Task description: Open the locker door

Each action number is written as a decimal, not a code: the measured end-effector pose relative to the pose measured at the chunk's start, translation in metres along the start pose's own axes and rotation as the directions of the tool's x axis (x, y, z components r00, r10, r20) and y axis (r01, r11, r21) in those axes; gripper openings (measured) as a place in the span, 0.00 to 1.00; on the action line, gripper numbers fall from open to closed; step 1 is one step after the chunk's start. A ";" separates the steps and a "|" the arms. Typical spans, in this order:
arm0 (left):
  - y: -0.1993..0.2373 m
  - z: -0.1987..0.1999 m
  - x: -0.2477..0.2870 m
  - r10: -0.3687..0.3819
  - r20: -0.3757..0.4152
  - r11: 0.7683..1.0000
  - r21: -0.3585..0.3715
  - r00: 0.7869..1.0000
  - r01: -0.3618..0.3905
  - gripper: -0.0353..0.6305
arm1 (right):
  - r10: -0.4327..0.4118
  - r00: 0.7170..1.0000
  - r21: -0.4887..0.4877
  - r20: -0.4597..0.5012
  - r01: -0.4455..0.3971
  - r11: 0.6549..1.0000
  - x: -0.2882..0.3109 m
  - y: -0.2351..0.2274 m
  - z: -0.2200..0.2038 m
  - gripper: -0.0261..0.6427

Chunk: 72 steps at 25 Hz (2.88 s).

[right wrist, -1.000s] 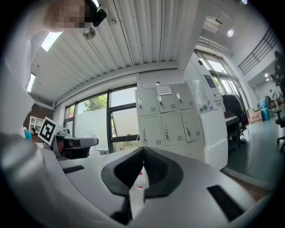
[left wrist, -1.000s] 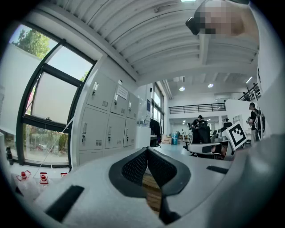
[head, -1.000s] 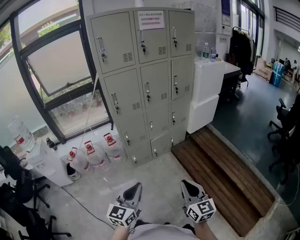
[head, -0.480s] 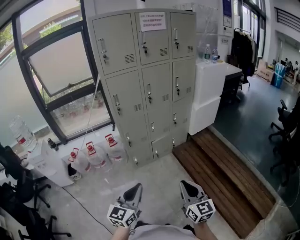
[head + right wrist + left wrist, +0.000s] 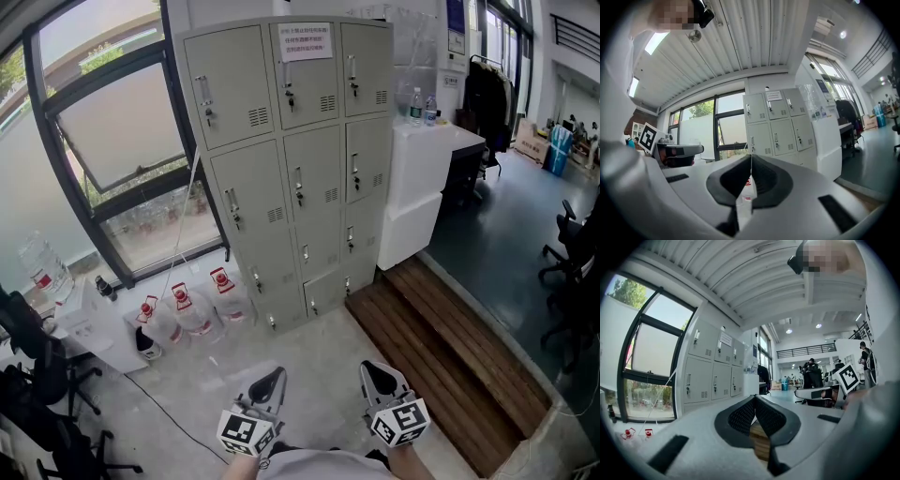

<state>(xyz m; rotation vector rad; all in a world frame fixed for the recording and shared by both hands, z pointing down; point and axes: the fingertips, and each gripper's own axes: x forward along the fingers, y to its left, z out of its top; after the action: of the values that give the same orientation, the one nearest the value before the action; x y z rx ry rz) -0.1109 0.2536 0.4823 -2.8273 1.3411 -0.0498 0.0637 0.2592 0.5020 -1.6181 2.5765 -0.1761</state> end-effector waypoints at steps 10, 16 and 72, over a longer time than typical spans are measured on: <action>0.004 -0.003 0.009 0.013 -0.016 1.000 -0.008 1.000 -0.013 0.06 | 0.004 1.000 0.015 -0.015 -0.004 1.000 0.009 -0.013 -0.007 0.06; 0.029 -0.008 0.020 0.036 -0.024 0.999 -0.016 0.999 -0.036 0.06 | 0.027 1.000 0.009 -0.016 -0.027 1.000 0.038 -0.013 -0.007 0.06; 0.410 -0.005 0.354 0.338 0.012 0.935 -0.120 0.941 -0.334 0.06 | 0.181 0.982 -0.052 -0.051 -0.183 0.982 0.590 -0.206 0.031 0.40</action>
<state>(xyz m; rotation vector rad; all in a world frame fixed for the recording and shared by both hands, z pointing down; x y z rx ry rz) -0.2050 -0.2796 0.4860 -2.6252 1.8556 0.0805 -0.0039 -0.3625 0.4914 -1.3997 2.7705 -0.1296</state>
